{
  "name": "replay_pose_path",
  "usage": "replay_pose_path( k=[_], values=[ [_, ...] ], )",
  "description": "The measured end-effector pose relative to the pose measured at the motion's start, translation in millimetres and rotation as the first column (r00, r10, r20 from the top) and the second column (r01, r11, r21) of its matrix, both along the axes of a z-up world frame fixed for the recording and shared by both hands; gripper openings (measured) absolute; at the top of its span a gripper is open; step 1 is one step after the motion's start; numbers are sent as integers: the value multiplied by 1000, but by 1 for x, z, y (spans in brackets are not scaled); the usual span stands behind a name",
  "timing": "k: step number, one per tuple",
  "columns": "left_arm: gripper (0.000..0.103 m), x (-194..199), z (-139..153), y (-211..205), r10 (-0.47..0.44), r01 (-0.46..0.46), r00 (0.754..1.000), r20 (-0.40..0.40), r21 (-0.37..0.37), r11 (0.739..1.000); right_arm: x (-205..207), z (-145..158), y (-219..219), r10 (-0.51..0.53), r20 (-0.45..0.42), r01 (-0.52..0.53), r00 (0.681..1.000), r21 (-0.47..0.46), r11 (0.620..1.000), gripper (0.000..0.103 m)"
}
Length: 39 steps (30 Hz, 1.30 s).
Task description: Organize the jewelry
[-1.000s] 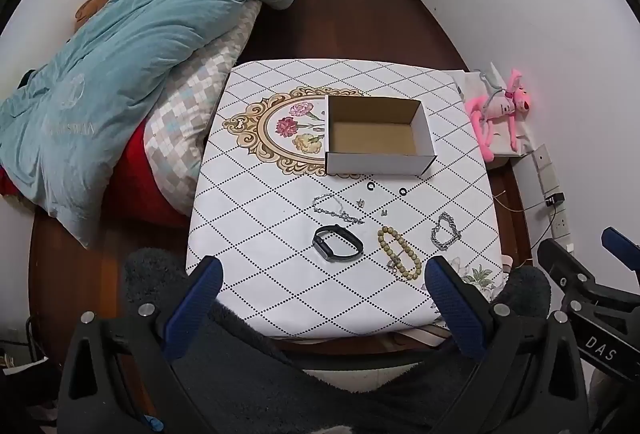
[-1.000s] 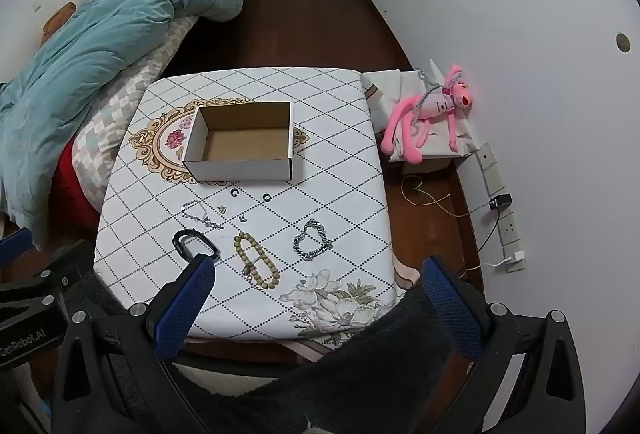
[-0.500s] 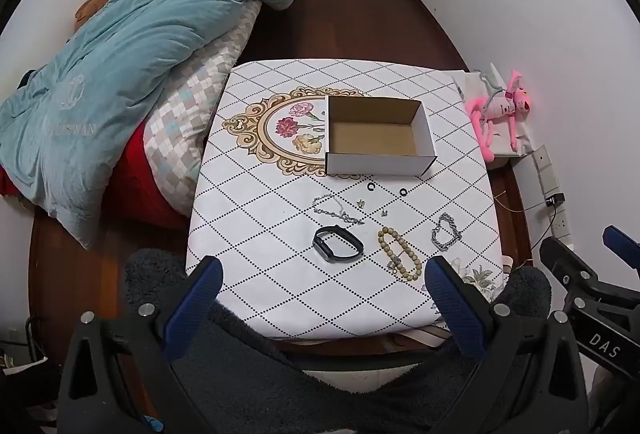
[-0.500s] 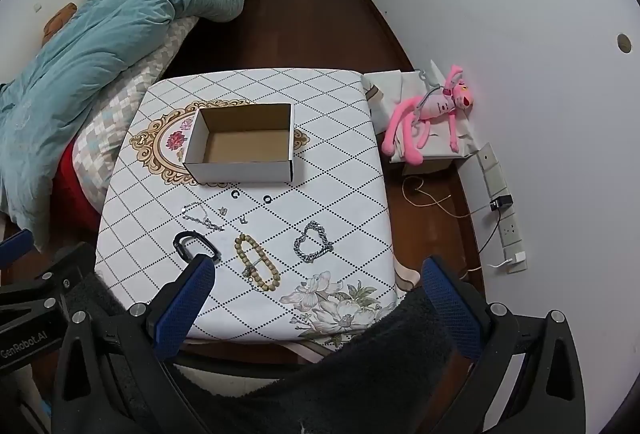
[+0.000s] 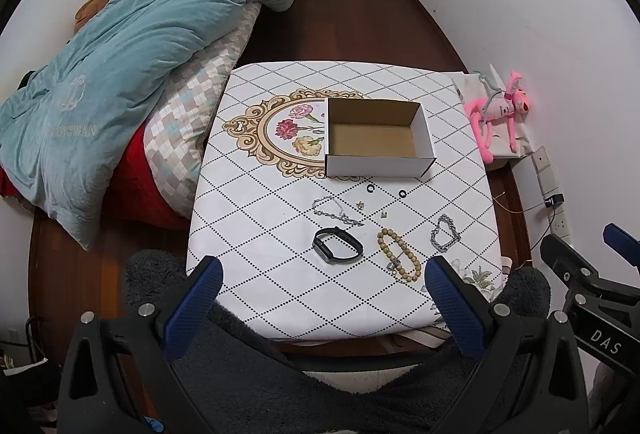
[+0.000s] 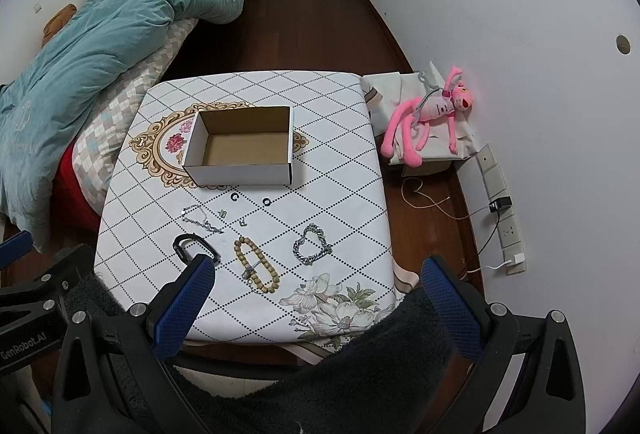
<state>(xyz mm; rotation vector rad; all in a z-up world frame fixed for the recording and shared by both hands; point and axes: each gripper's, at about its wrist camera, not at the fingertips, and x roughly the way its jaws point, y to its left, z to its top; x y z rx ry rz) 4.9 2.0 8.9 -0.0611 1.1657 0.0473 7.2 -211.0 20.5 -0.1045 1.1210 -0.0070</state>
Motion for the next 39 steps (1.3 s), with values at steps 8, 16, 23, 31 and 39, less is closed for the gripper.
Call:
replay_pose_path(
  k=[8, 16, 23, 31, 39],
  values=[
    [103, -1, 1, -2, -1, 1, 1000, 4, 0, 1000, 2, 3, -2, -2, 7, 2, 1000, -2, 1000, 103],
    [103, -1, 7, -9, -5, 5, 1000, 8, -3, 1000, 2, 6, -2, -1, 10, 1, 1000, -6, 1000, 103],
    [103, -3, 8, -10, -7, 7, 1000, 16, -10, 1000, 3, 9, -3, -2, 19, 3, 1000, -7, 1000, 103],
    [103, -4, 10, -10, -7, 8, 1000, 21, -17, 1000, -2, 16, -5, -3, 32, 3, 999, -11, 1000, 103],
    [103, -5, 9, -9, -8, 8, 1000, 26, -16, 1000, -3, 16, -5, 0, 33, 1, 999, -12, 1000, 103]
  ],
)
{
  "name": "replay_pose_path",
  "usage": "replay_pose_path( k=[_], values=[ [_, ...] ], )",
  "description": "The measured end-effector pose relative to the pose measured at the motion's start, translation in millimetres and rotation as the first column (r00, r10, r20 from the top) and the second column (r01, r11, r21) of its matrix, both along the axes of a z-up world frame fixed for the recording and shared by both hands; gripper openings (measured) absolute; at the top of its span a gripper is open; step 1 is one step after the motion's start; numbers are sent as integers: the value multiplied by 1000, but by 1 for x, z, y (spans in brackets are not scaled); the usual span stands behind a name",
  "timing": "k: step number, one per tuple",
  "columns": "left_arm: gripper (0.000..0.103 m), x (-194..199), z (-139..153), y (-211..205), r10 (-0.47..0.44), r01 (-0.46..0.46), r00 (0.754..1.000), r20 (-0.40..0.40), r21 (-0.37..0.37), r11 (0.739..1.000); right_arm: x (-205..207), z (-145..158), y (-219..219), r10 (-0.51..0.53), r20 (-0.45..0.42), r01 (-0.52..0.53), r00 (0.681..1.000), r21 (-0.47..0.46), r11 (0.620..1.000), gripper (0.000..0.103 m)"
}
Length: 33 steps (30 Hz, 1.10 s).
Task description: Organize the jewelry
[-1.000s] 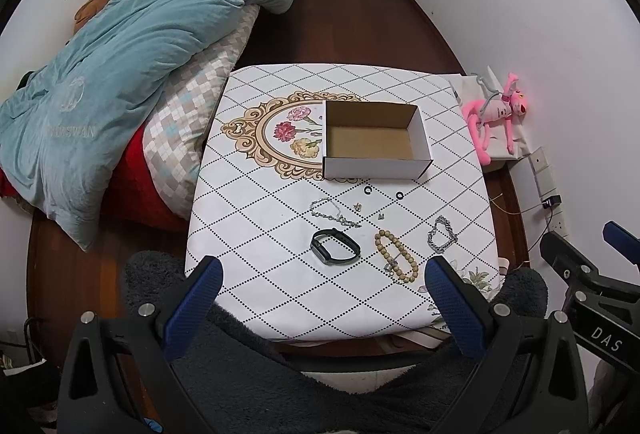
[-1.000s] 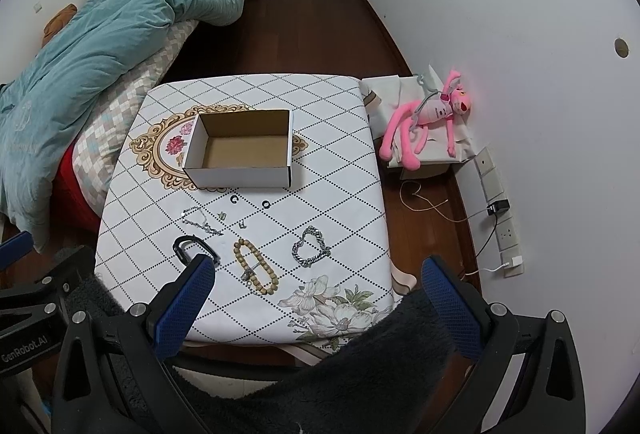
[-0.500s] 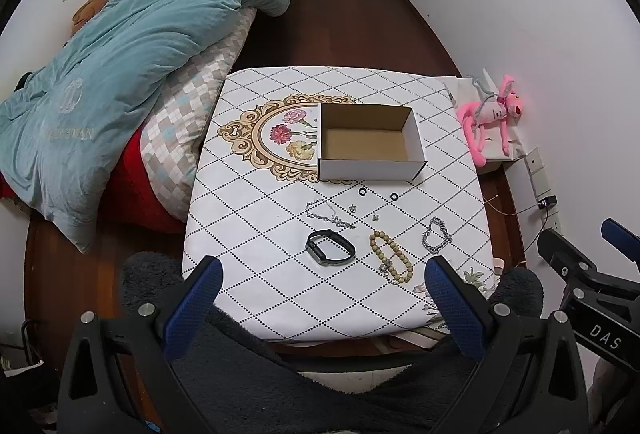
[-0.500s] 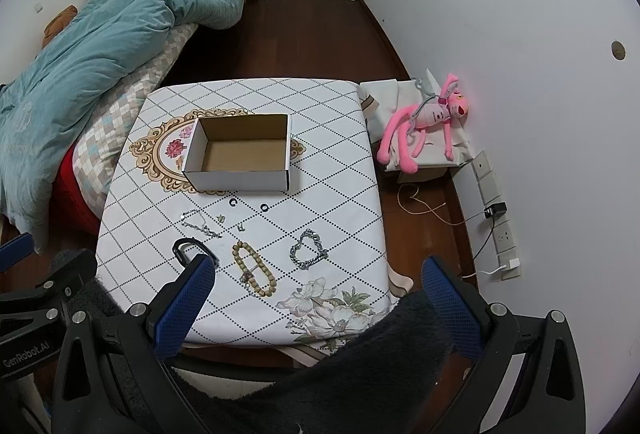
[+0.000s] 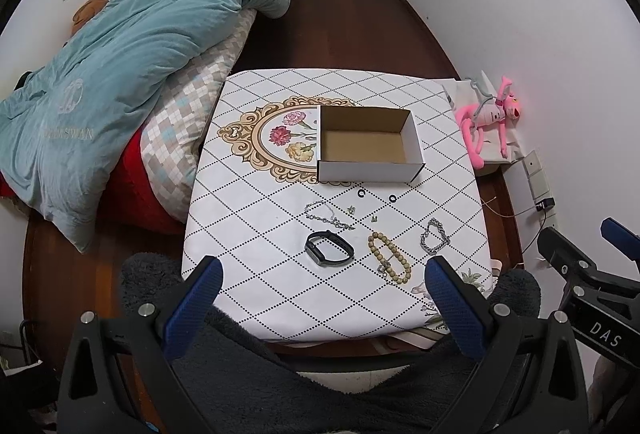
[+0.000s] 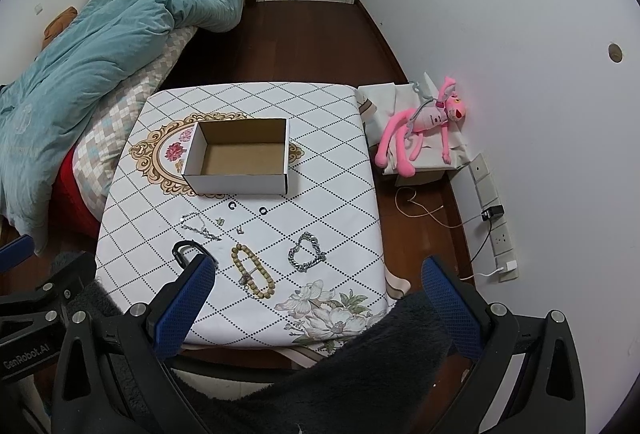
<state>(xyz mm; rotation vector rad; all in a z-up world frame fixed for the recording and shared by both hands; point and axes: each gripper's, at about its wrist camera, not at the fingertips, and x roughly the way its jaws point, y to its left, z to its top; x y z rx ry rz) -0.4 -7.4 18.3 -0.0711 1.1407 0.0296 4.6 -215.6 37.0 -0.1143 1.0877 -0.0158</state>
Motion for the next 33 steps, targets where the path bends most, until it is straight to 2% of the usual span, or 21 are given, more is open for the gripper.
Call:
replay_pose_path(
  k=[27, 30, 33],
  values=[
    [103, -2, 10, 4, -3, 3, 1000, 27, -7, 1000, -2, 9, 4, -4, 26, 4, 1000, -7, 1000, 103],
    [103, 5, 8, 3, -6, 6, 999, 44, 8, 1000, 1, 6, 2, -15, 29, 15, 999, -4, 1000, 103],
    [103, 23, -5, 7, 8, -11, 998, 59, 50, 999, 12, -9, 1, -23, 11, 23, 1000, 1, 1000, 103]
  ],
)
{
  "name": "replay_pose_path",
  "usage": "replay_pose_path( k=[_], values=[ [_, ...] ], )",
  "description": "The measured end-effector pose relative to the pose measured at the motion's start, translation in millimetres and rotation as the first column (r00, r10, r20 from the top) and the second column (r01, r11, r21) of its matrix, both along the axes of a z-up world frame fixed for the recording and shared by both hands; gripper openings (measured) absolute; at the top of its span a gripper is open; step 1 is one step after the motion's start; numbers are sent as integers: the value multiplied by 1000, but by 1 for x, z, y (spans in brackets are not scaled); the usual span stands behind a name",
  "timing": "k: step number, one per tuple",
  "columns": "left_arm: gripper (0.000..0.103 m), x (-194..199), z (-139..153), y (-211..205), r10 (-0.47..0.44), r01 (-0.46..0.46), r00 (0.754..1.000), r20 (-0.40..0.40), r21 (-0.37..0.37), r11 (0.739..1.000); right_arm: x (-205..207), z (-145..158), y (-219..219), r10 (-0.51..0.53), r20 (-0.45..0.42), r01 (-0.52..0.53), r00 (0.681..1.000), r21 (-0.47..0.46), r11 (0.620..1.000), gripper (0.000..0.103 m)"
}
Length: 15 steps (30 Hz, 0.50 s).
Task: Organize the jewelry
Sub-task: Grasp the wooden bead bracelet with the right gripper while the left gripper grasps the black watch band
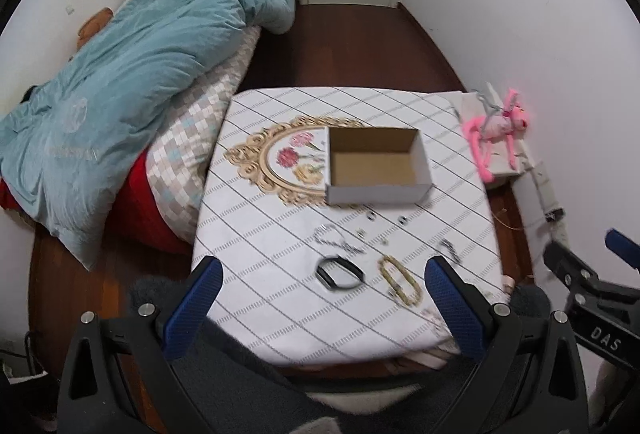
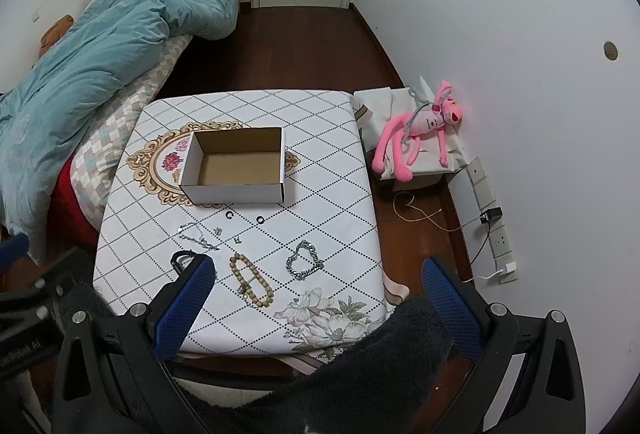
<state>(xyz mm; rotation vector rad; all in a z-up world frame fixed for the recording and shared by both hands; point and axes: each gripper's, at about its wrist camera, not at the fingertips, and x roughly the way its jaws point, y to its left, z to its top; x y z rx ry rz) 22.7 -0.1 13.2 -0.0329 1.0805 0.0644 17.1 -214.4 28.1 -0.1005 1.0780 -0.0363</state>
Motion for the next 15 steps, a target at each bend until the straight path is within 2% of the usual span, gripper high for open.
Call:
replay_pose_path(
  k=[3, 8, 11, 13, 15],
  values=[
    [103, 20, -24, 9, 29, -29, 1000, -4, 50, 998, 19, -32, 1, -1, -59, 2, 998, 24, 1000, 103],
    [103, 47, -86, 26, 69, -60, 993, -93, 101, 993, 55, -106, 14, 35, -205, -15, 978, 99, 995, 102],
    [102, 57, -124, 33, 77, -60, 984, -163, 105, 993, 69, -152, 26, 63, -293, -31, 954, 113, 993, 90],
    [91, 62, -149, 35, 77, -57, 974, -214, 97, 994, 73, -180, 34, 70, -331, -35, 941, 110, 993, 80],
    [86, 65, -175, 37, 74, -58, 959, -273, 69, 996, 75, -205, 39, 68, -369, -27, 927, 114, 993, 75]
  ],
)
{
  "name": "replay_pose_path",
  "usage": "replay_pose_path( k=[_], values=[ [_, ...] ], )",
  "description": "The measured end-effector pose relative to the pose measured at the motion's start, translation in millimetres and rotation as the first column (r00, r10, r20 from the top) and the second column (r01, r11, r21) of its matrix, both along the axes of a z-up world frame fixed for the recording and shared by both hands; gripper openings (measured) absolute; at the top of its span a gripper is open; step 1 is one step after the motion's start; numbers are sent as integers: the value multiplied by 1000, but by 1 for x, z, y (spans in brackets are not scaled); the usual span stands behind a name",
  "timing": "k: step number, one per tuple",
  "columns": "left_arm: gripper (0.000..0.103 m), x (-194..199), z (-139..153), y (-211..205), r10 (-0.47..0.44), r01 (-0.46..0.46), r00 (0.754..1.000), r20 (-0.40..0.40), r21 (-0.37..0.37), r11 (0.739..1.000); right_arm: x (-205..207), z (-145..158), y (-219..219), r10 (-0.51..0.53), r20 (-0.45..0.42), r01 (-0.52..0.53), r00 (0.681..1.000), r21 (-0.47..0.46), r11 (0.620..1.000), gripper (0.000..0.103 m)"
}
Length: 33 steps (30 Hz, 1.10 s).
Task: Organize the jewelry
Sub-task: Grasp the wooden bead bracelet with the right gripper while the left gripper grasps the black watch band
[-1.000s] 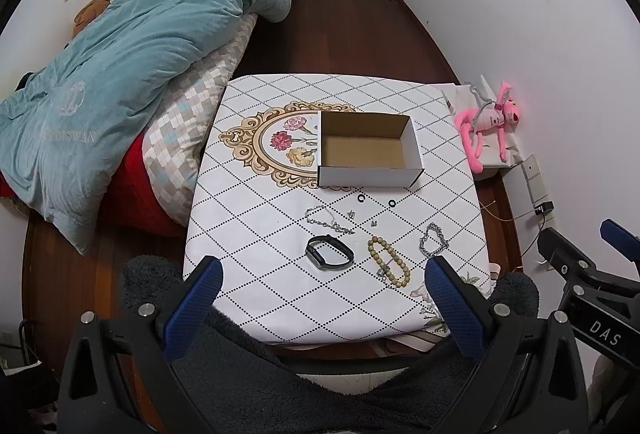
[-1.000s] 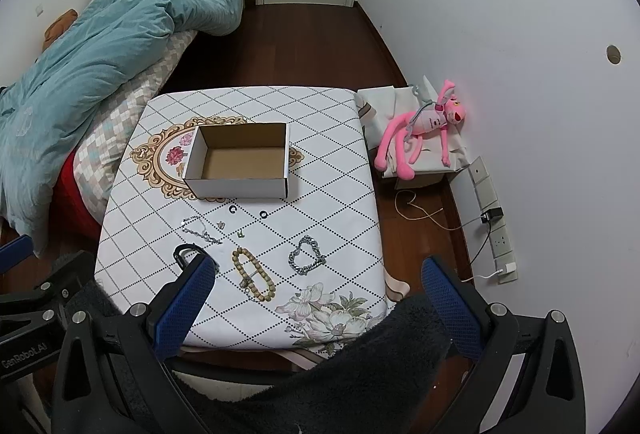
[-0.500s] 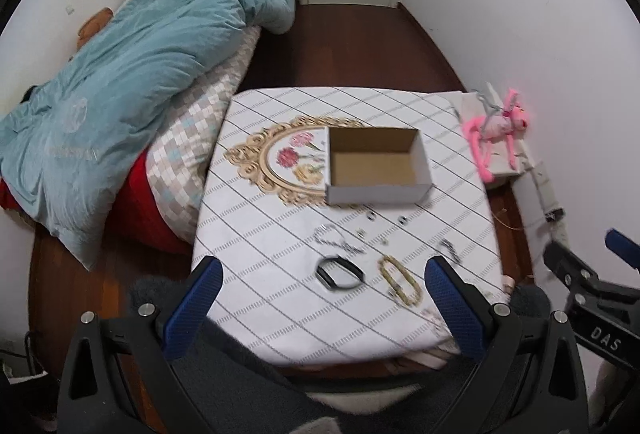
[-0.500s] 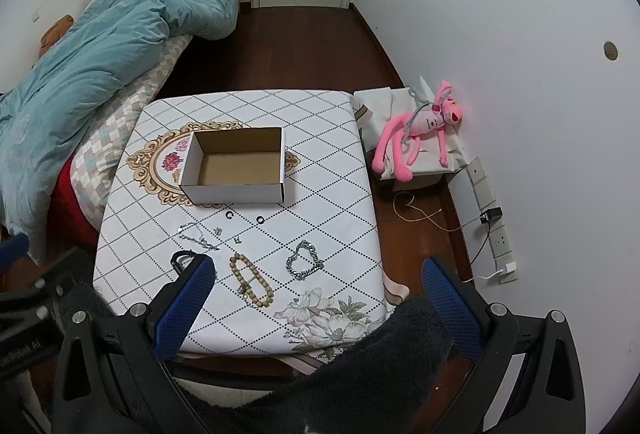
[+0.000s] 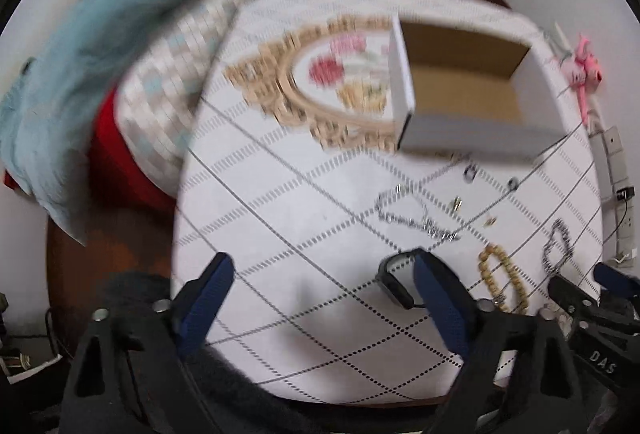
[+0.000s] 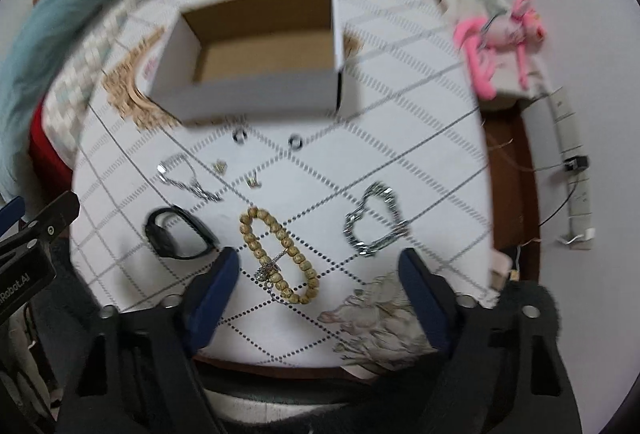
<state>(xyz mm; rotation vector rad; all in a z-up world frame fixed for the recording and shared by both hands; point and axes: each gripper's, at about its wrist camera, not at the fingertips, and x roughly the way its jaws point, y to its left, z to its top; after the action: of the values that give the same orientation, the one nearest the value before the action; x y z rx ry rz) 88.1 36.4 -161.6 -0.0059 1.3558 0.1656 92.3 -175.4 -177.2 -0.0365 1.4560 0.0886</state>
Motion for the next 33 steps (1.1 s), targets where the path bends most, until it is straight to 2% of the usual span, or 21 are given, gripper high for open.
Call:
replay_pose_path(
  k=[5, 8, 9, 11, 13, 14, 18, 21, 22, 23, 28, 33],
  values=[
    [79, 2, -43, -6, -8, 1, 996, -89, -75, 997, -3, -48, 3, 4, -66, -5, 998, -13, 1000, 61],
    [78, 2, -58, -11, -11, -1, 993, -118, -102, 995, -8, -64, 6, 11, -75, -12, 997, -17, 1000, 50],
    [74, 1, -64, -13, -12, -3, 992, -128, -111, 994, -10, -69, 7, 14, -77, -15, 997, -19, 1000, 46],
    [62, 1, -70, -15, -14, -3, 990, -139, -123, 992, -13, -77, 10, 17, -80, -19, 997, -19, 1000, 42],
    [44, -1, -75, -16, -18, -2, 989, -147, -137, 991, -19, -74, 16, 34, -45, -35, 998, -21, 999, 37],
    [44, -2, -77, -17, -21, 2, 989, -144, -136, 991, -20, -74, 18, 34, -39, -35, 999, -25, 999, 37],
    [16, -7, -74, -22, -61, 49, 993, -101, -113, 992, -30, -73, 26, 51, -4, -51, 999, -48, 998, 35],
    [15, -14, -72, -22, -75, 66, 994, -85, -95, 993, -39, -73, 35, 56, 27, -54, 998, -54, 997, 32],
    [14, -17, -71, -21, -77, 70, 994, -79, -90, 993, -42, -72, 35, 54, 40, -51, 998, -52, 997, 18],
    [14, -19, -71, -21, -80, 74, 994, -74, -84, 994, -43, -71, 35, 47, 48, -45, 998, -53, 998, 9],
    [13, -26, -58, -16, -82, 77, 994, -67, -79, 994, -49, -66, 27, -19, 29, 18, 999, 35, 999, 9],
    [10, -39, -37, -8, -75, 71, 996, -42, -98, 993, -58, -43, 22, -72, 60, 64, 996, 126, 990, 9]
  ],
)
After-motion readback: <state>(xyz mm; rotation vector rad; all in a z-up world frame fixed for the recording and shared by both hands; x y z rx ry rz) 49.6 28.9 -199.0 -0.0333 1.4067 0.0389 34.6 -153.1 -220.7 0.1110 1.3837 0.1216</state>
